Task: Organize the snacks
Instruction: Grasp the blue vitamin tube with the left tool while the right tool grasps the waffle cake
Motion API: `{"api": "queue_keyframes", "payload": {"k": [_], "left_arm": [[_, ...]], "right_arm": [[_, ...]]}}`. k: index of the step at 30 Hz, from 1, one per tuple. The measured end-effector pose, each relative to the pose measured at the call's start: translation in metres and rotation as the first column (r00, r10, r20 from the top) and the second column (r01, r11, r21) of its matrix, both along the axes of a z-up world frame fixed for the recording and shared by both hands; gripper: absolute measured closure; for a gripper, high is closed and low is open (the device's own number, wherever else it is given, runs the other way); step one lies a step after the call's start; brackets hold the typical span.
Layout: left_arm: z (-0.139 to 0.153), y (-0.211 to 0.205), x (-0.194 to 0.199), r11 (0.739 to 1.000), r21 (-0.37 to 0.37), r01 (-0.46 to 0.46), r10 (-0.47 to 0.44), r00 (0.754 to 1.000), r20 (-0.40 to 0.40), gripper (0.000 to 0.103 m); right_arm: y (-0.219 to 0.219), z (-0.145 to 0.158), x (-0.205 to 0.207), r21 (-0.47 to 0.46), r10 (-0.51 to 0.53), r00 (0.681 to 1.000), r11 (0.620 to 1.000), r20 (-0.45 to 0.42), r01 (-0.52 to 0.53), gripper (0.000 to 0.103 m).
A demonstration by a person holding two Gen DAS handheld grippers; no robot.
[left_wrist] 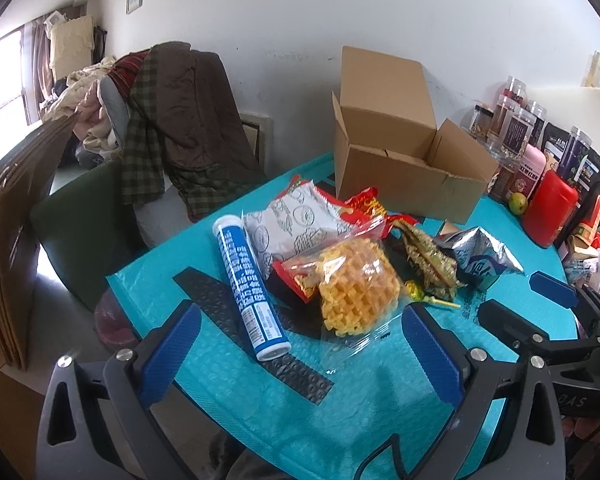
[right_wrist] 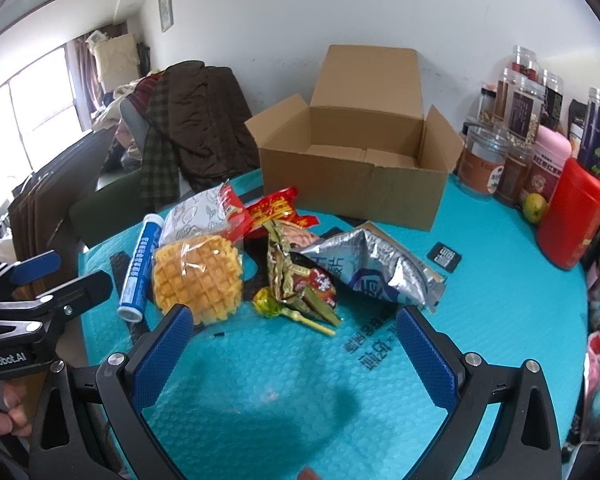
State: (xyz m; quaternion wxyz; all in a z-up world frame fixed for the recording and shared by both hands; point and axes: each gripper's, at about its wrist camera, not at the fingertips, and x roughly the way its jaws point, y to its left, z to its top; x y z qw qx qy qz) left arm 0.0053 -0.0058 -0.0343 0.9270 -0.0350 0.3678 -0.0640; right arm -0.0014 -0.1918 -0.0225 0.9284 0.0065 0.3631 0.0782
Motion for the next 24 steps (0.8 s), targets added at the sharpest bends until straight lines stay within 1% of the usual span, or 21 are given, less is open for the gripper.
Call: {"api": "queue_keyframes", "payload": {"k": [1,3,5,8,10,12,14,16,17,18,20,22,23,24], "left_arm": [[-0.003,0.0,0.001,1.0,0.001,-0.002,0.002,1.0,-0.008,0.003],[-0.013,0.002,0.006,1.0,-0.001,-0.005,0.005,0.999,-0.035,0.008],[-0.024,0.005,0.011,1.0,-0.007,-0.006,0.005,0.998,-0.069,0.01],[-0.034,0.007,0.017,1.0,-0.01,-0.007,0.006,0.995,-0.096,0.013],[-0.039,0.009,0.021,1.0,-0.011,-0.014,0.013,0.995,-0.104,0.016],[-0.044,0.012,0.026,1.0,-0.015,-0.023,0.022,0.994,-0.108,0.026],[-0.047,0.015,0.03,0.999,-0.032,-0.028,0.024,0.994,-0.11,0.033],[-0.051,0.017,0.038,0.999,-0.038,-0.034,0.029,0.992,-0.121,0.035],[-0.053,0.018,0.042,0.999,-0.026,-0.038,0.035,0.992,-0.124,0.035],[-0.055,0.017,0.045,0.999,-0.017,-0.041,0.039,0.992,-0.123,0.041],[-0.058,0.018,0.05,0.999,-0.011,-0.043,0.041,0.991,-0.131,0.047],[-0.063,0.02,0.057,0.999,-0.023,-0.046,0.043,0.99,-0.136,0.047],[-0.064,0.022,0.058,0.999,-0.023,-0.047,0.044,0.99,-0.136,0.054],[-0.066,0.023,0.061,0.999,-0.02,-0.048,0.045,0.989,-0.141,0.063]], "right_arm": [[0.001,-0.002,0.0,0.001,0.001,1.0,1.0,-0.003,-0.001,0.0],[0.002,-0.007,0.0,0.003,0.001,1.0,1.0,-0.012,-0.001,0.0],[0.002,-0.012,0.002,0.004,0.004,1.0,1.0,-0.028,-0.003,0.0],[0.005,-0.019,0.003,0.0,0.005,0.999,1.0,-0.044,-0.005,0.0],[0.005,-0.022,0.004,-0.004,0.006,0.999,1.0,-0.05,-0.007,0.0],[0.005,-0.024,0.005,-0.003,0.004,0.998,1.0,-0.056,-0.004,0.0],[0.005,-0.025,0.007,-0.002,0.0,0.998,1.0,-0.062,0.0,0.0],[0.005,-0.026,0.008,-0.004,-0.004,0.998,1.0,-0.067,0.003,0.0],[0.005,-0.027,0.009,-0.006,-0.006,0.998,1.0,-0.07,0.005,0.0],[0.006,-0.027,0.01,-0.008,-0.007,0.997,1.0,-0.072,0.006,0.0],[0.006,-0.028,0.012,-0.011,-0.009,0.997,1.0,-0.079,0.009,0.0],[0.007,-0.028,0.013,-0.014,-0.01,0.996,1.0,-0.084,0.009,0.0],[0.007,-0.028,0.014,-0.016,-0.01,0.996,1.0,-0.085,0.009,0.0],[0.008,-0.028,0.015,-0.018,-0.01,0.996,1.0,-0.087,0.008,0.0]]}}
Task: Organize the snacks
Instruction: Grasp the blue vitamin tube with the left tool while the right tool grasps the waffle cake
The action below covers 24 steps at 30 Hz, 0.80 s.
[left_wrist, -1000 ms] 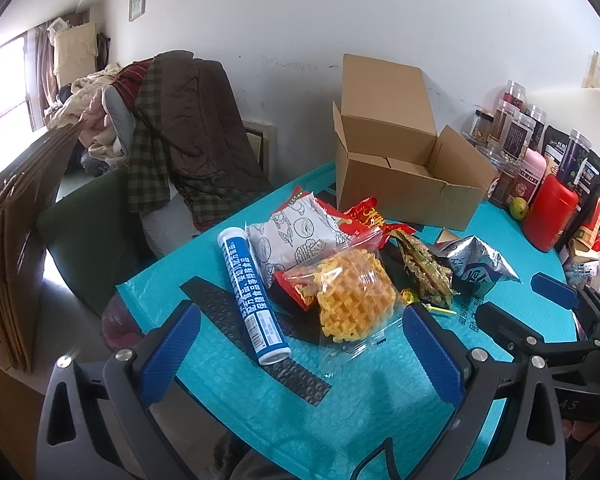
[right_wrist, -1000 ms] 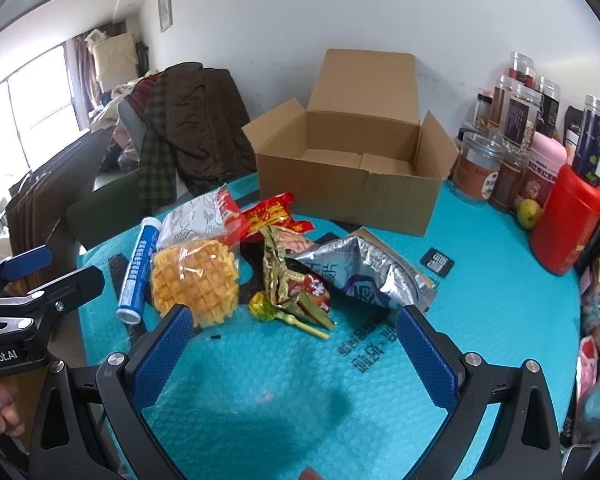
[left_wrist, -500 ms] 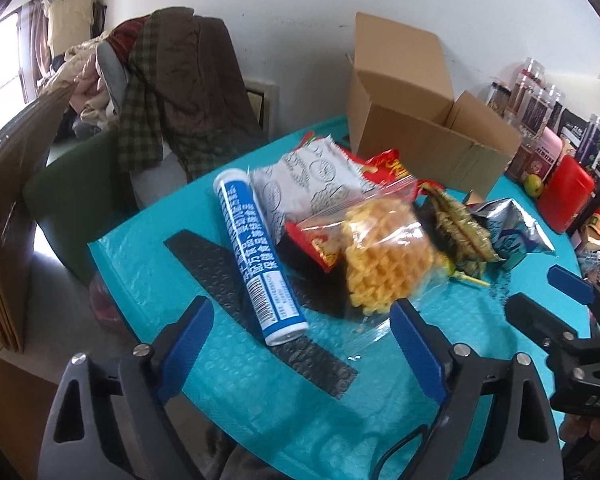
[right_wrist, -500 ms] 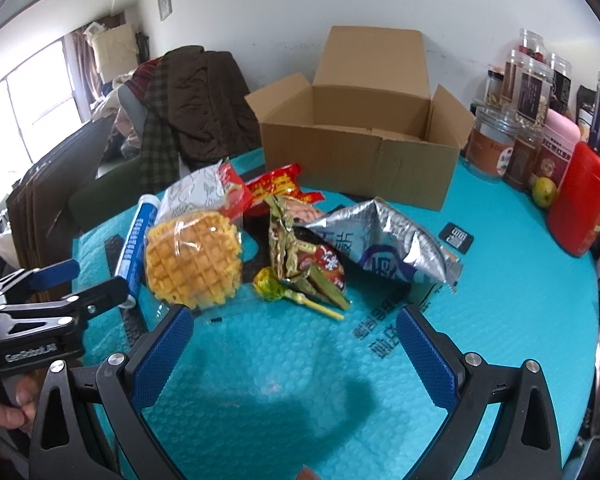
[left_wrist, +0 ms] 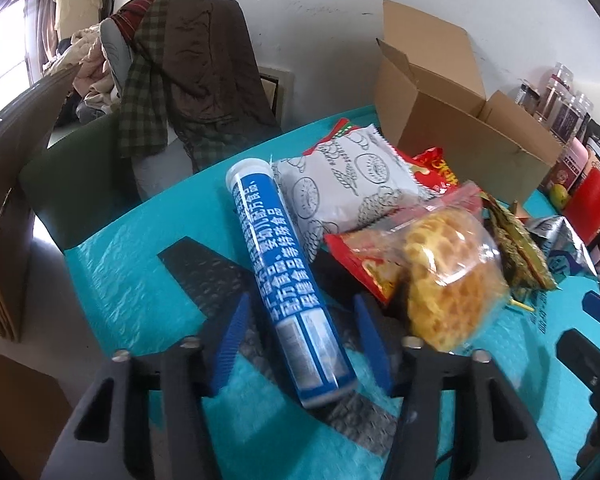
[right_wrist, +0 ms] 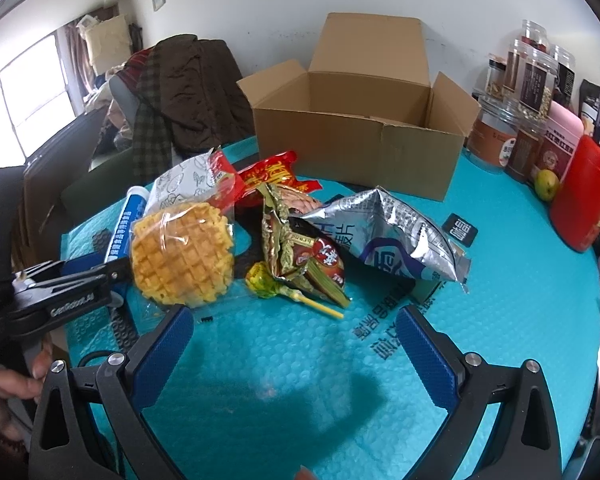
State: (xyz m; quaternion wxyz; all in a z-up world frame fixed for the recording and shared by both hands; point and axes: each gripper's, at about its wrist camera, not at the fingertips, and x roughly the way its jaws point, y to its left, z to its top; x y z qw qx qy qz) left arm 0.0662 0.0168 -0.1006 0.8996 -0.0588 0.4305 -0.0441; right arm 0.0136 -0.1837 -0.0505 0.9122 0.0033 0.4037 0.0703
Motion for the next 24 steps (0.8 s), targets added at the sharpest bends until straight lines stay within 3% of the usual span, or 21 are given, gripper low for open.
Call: {"api": "queue_keyframes", "payload": {"k": [10,15,24], "left_arm": [[0.001,0.014,0.003,0.998,-0.022,0.06,-0.06,0.998,-0.012,0.067],[0.005,0.02,-0.009,0.994,-0.02,0.108,-0.109,0.993,-0.053,0.069],[0.002,0.024,0.0,0.985,-0.007,0.171,-0.171,0.981,-0.089,0.068]], "right_arm": [[0.015,0.001,0.009,0.04,0.058,0.998,0.998,-0.034,-0.057,0.015],[0.032,0.001,0.012,0.069,0.12,0.992,0.991,-0.029,-0.118,0.015],[0.067,0.003,0.021,0.027,0.207,0.978,0.978,-0.002,-0.207,0.014]]}}
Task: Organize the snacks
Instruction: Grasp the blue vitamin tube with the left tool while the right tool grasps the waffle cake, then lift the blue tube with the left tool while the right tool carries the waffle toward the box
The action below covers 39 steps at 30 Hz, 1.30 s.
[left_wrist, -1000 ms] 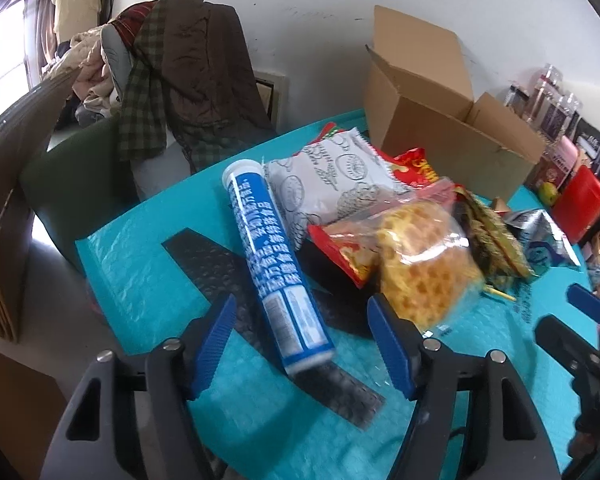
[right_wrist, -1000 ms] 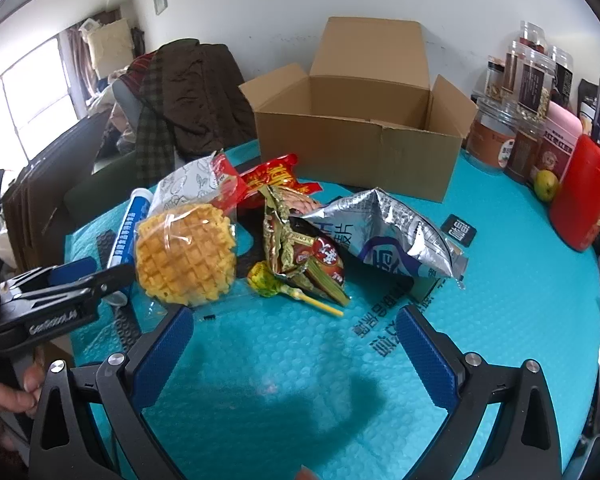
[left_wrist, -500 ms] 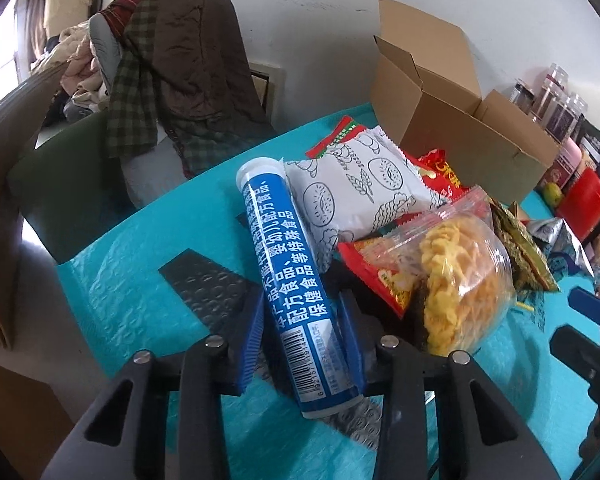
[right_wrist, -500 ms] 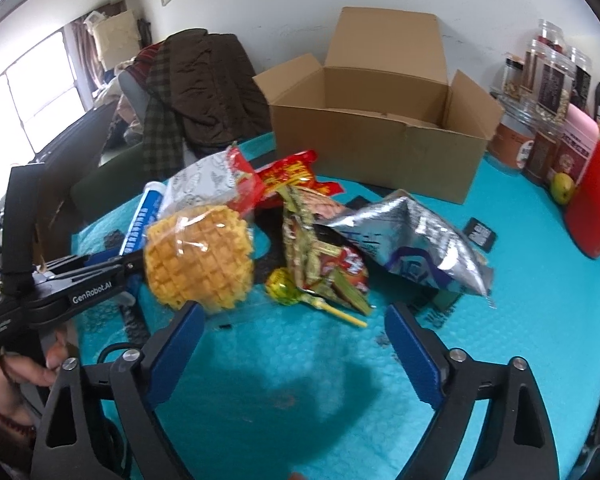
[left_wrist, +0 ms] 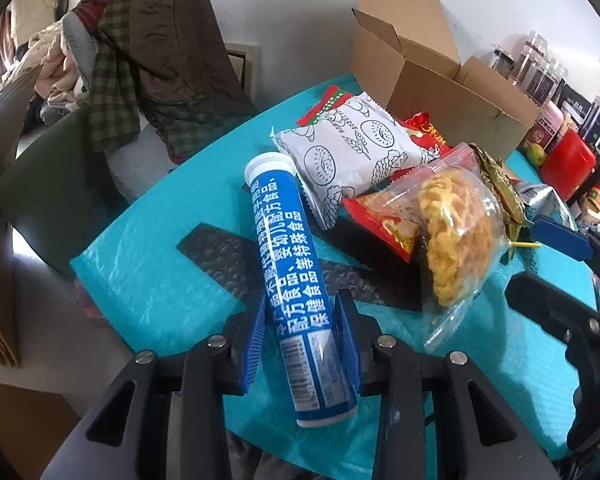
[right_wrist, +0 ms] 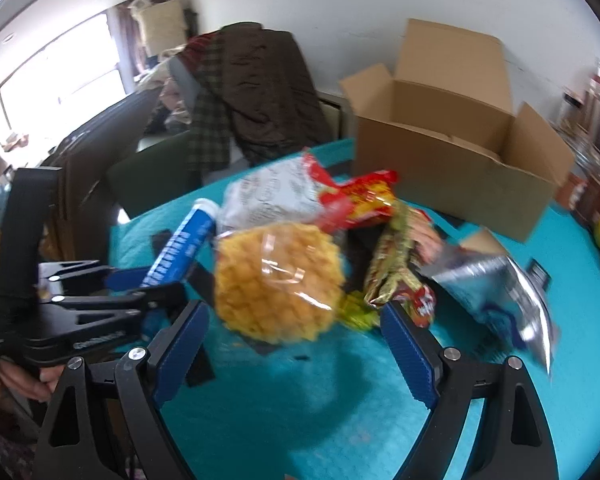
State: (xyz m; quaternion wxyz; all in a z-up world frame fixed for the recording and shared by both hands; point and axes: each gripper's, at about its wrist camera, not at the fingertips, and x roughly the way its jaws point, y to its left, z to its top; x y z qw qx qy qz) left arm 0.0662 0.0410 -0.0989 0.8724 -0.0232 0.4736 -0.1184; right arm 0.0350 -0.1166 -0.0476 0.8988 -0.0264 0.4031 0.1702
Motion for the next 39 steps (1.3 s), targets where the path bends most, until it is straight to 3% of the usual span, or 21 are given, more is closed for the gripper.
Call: {"api": "queue_keyframes", "payload": {"k": [5,12,18,26,33,39], "left_arm": [[-0.002,-0.003,0.01,1.0,0.02,0.016,-0.016,1.0,0.024,0.066],[-0.002,0.004,0.025,0.999,-0.031,0.008,-0.007,1.0,0.013,0.065],[-0.002,0.004,0.032,0.999,-0.038,0.015,-0.015,1.0,0.014,0.065],[-0.002,0.001,0.034,1.0,-0.02,0.022,-0.021,0.999,0.026,0.067],[0.004,0.013,0.024,0.999,-0.048,0.0,0.001,0.999,0.033,0.072],[0.003,0.015,0.011,0.997,-0.074,0.012,-0.012,1.0,-0.011,0.072]], "right_arm": [[0.016,-0.002,0.005,-0.032,0.034,0.999,0.999,0.031,-0.033,0.003],[0.024,-0.018,0.024,-0.057,0.013,1.0,0.998,0.016,-0.012,0.003],[0.022,-0.027,0.041,-0.017,0.001,1.0,1.0,-0.019,-0.001,0.003],[0.02,-0.03,0.043,0.012,-0.002,1.0,1.0,-0.031,0.003,0.026],[0.011,-0.02,0.027,0.058,0.001,1.0,0.998,-0.01,-0.001,0.029],[0.007,-0.011,0.012,0.085,-0.002,1.0,0.996,0.0,0.002,0.029]]}}
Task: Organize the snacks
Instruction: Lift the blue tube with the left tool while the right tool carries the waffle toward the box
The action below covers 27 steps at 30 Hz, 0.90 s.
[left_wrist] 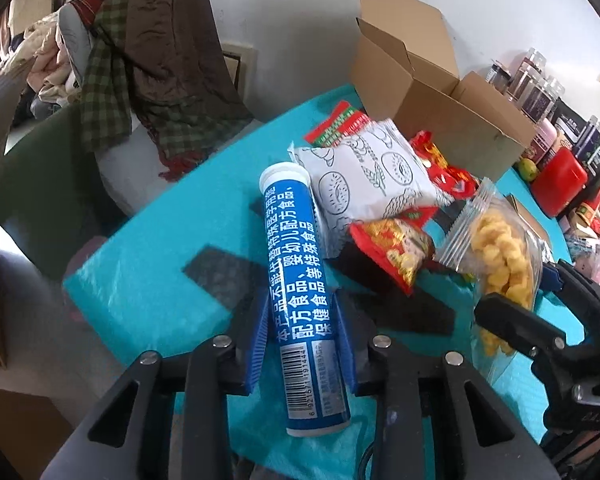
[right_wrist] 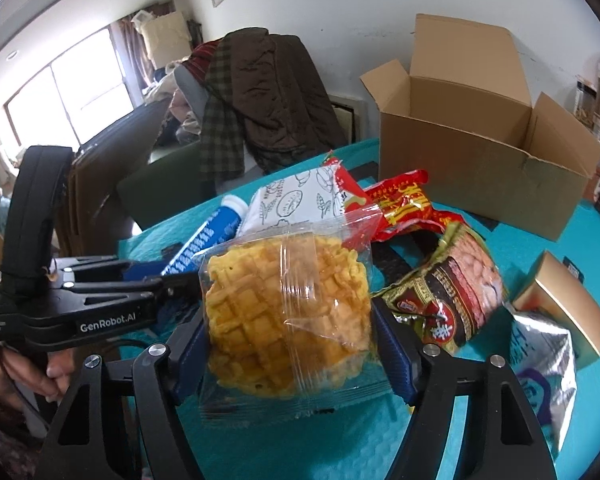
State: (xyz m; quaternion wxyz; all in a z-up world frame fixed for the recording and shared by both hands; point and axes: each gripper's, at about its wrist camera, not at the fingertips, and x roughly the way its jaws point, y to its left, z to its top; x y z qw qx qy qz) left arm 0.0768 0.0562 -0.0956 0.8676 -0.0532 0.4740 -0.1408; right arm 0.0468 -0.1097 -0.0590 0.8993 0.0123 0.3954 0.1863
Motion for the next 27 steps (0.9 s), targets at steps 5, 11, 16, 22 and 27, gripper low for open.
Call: {"api": "queue_keyframes", "payload": {"k": [5,11,16,22,27], "left_arm": [[-0.003,-0.006,-0.005,0.999,0.04,0.01,-0.01,1.0,-0.006,0.072],[-0.005,-0.022,0.003,0.988,0.152,-0.004,0.001,1.0,0.024,0.07],[-0.006,-0.026,0.008,0.986,0.163,-0.021,0.009,0.998,0.069,0.069],[0.003,-0.012,0.007,0.992,0.114,-0.049,0.037,0.994,0.104,0.075],[0.019,-0.006,-0.004,0.997,0.07,-0.039,0.031,0.992,0.123,0.075]], "right_arm": [[-0.005,0.003,-0.012,-0.002,-0.005,1.0,1.0,0.0,0.005,0.029],[-0.001,0.001,-0.018,-0.012,0.001,1.0,1.0,-0.009,-0.001,0.029],[0.0,0.0,-0.019,-0.014,-0.004,1.0,1.0,-0.014,0.003,0.028],[-0.005,0.005,-0.021,0.01,-0.022,1.0,1.0,-0.006,0.022,0.029],[-0.01,0.012,-0.028,0.045,-0.022,1.0,0.999,0.016,0.021,0.029]]}}
